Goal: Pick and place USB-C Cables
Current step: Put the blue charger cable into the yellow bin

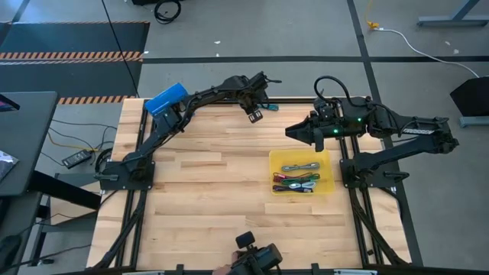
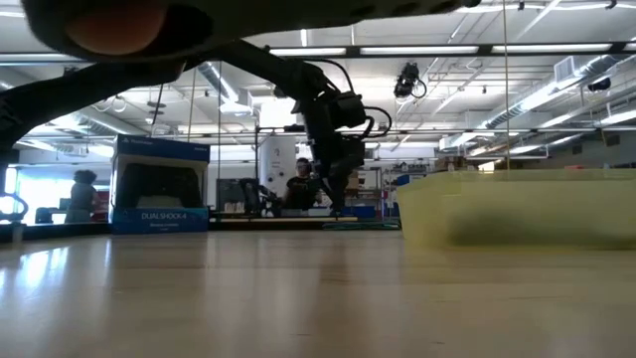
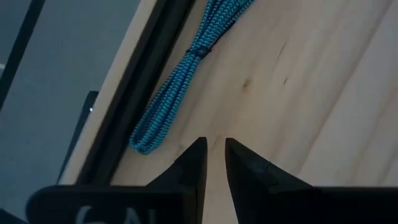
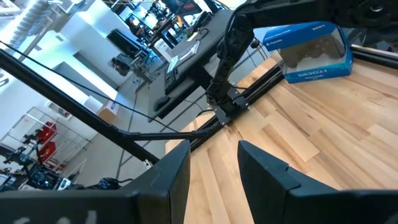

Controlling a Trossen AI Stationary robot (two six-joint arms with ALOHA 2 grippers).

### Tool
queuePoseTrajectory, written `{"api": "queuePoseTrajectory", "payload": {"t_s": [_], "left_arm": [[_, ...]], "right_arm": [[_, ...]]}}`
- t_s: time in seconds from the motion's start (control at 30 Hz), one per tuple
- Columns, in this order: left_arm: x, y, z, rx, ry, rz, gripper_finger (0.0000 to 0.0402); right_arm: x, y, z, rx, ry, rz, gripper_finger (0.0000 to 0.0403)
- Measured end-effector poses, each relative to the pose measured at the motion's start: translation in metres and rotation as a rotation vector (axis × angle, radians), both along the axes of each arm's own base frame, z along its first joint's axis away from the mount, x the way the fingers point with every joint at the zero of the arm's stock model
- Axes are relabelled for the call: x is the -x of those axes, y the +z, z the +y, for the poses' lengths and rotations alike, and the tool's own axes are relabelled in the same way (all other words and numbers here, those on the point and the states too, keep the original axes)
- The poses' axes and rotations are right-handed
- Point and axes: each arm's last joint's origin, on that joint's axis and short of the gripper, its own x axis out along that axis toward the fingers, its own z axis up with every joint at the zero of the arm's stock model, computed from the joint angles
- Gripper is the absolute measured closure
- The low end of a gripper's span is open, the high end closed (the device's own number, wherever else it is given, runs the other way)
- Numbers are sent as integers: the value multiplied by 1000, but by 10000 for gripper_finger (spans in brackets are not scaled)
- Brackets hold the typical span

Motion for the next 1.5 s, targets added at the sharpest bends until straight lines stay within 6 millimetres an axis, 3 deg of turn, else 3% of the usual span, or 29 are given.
{"api": "queuePoseTrajectory", "payload": {"t_s": [0.2, 0.4, 0.6, 0.7, 0.77, 0.93, 1.07, 1.17, 1.37, 1.5], "left_arm": [[-4, -3, -8, -10, 25, 17, 338], [0, -9, -1, 14, 37, 30, 342], [3, -9, 2, 46, 35, 25, 376], [5, 1, 3, 46, 37, 21, 394], [10, 18, 3, 38, 38, -13, 397], [27, 82, 0, 37, 73, -176, 390], [48, 149, -7, 60, 97, -418, 395], [63, 200, -22, 65, 88, -623, 398], [80, 280, -75, 30, 20, -948, 388], [82, 308, -113, 49, -4, -1075, 386]], "right_arm": [[0, 0, 0, -9, -2, 0, 263], [0, 0, 0, -19, -5, -1, 263], [0, 1, 0, -19, -6, -11, 263], [0, 1, 0, -18, -8, -8, 263], [0, 1, -1, -13, -27, -8, 263], [0, 2, -7, 38, -172, -19, 263], [3, 1, -19, 99, -364, 4, 263], [4, -8, -32, 240, -473, 136, 263], [-21, -52, -70, 441, -422, 558, 263], [-51, -92, -101, 510, -274, 763, 263]]}}
